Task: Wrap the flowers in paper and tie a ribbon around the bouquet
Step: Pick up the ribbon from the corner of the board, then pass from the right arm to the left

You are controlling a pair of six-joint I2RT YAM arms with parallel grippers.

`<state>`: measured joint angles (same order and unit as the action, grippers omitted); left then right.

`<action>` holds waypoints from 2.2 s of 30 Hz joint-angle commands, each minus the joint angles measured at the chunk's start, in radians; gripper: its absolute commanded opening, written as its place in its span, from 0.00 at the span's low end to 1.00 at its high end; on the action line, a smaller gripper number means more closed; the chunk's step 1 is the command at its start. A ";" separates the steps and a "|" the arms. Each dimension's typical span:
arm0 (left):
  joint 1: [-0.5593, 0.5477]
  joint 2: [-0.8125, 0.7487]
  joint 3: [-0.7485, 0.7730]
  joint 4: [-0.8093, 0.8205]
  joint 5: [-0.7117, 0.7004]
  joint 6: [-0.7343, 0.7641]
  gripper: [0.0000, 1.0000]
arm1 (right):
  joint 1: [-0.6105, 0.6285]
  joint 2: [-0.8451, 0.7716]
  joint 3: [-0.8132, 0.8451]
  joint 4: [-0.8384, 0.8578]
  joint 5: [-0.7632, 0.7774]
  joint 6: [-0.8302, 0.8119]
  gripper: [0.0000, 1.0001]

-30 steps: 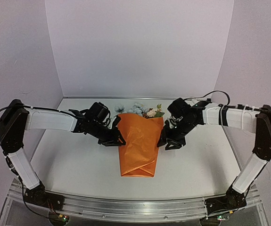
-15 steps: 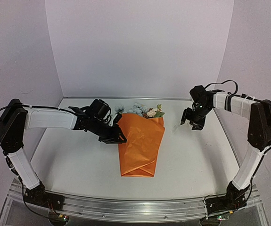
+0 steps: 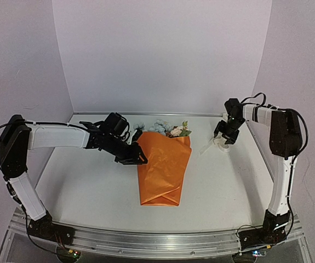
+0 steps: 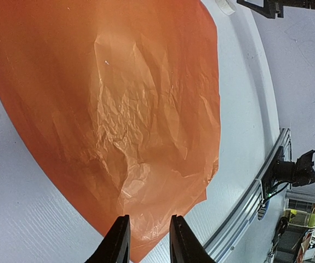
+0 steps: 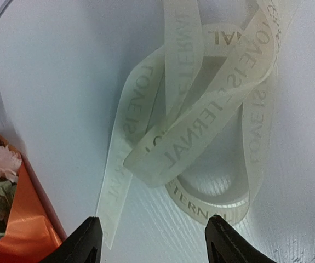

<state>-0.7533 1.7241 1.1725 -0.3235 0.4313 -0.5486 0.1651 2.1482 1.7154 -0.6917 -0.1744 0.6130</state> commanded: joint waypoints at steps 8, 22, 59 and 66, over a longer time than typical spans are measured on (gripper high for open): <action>0.012 0.009 0.069 -0.026 -0.012 0.015 0.26 | -0.029 0.129 0.112 0.045 -0.009 0.145 0.53; 0.012 -0.017 0.059 0.017 -0.008 0.018 0.27 | -0.051 0.019 0.068 0.019 -0.078 0.087 0.00; -0.269 0.080 0.188 0.491 -0.106 0.401 0.51 | 0.292 -0.842 -0.140 -0.110 -0.465 0.270 0.00; -0.332 0.145 0.211 0.544 -0.144 0.423 0.52 | 0.342 -0.811 -0.046 -0.100 -0.478 0.324 0.00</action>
<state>-1.0605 1.8421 1.3348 0.1466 0.3328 -0.1655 0.4811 1.3251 1.5991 -0.8201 -0.6645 0.8946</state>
